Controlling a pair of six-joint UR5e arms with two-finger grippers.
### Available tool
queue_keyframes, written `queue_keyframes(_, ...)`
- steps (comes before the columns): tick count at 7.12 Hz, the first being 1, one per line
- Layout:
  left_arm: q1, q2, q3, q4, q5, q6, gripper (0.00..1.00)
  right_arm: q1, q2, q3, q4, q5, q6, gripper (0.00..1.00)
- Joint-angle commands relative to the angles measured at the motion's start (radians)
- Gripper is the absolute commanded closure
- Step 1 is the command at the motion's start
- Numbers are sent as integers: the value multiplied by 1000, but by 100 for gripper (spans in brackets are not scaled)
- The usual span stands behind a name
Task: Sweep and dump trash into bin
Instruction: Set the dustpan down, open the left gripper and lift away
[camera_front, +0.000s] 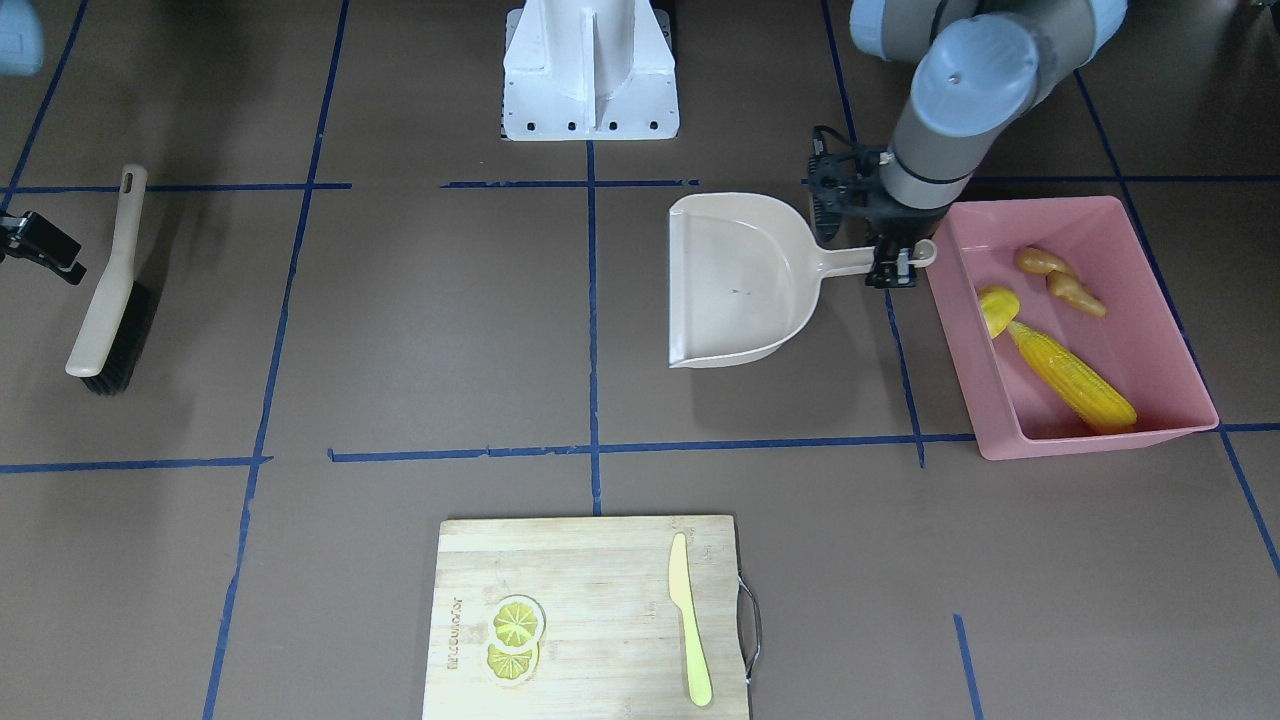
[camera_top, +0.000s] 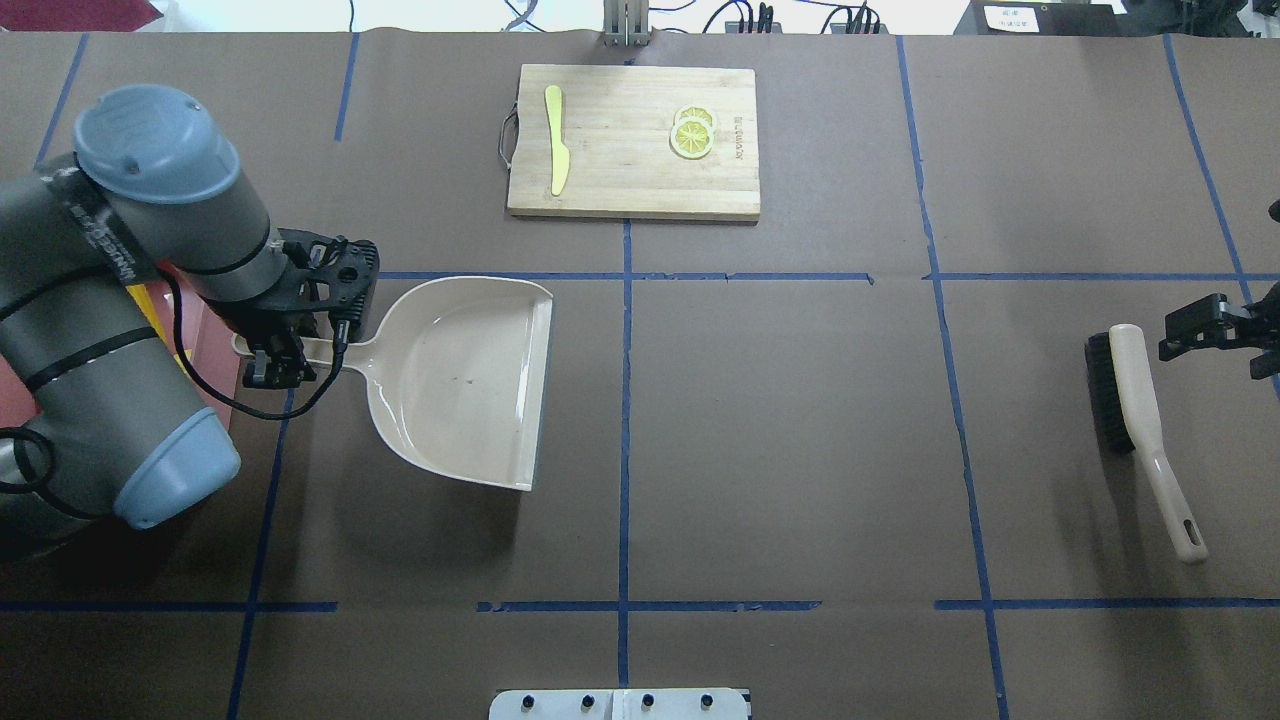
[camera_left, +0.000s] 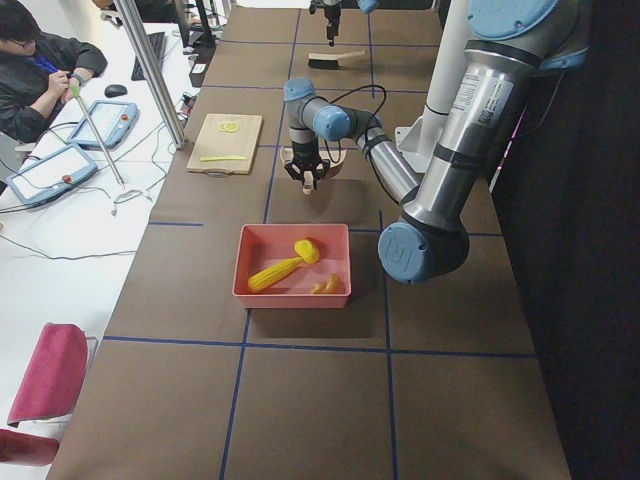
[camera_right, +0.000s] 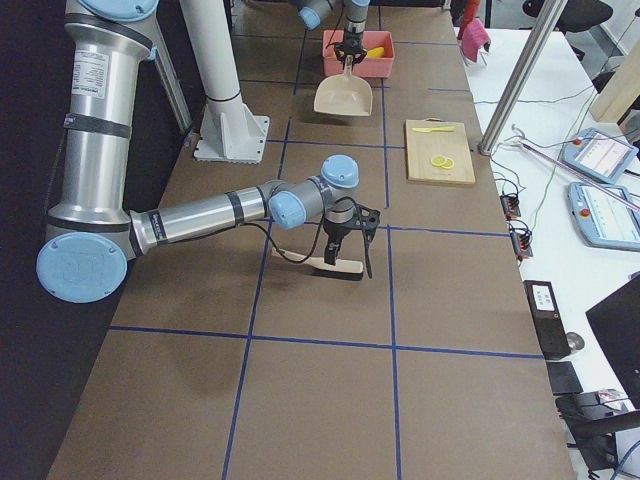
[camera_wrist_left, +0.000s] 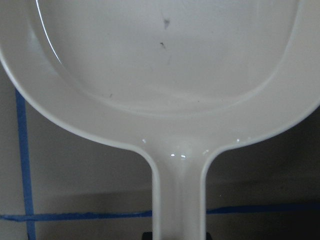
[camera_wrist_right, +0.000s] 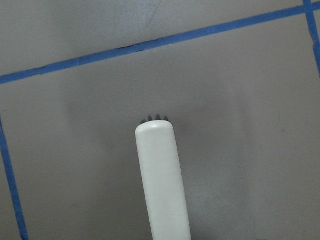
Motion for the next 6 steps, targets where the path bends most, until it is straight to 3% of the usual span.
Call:
queue_keyframes(1, 17, -45, 63, 0, 8, -7, 95, 19, 22, 0, 0, 0, 0, 0)
queue_keyframes(6, 78, -74, 103, -3, 24, -71, 94, 19, 22, -3, 0, 0, 0, 0)
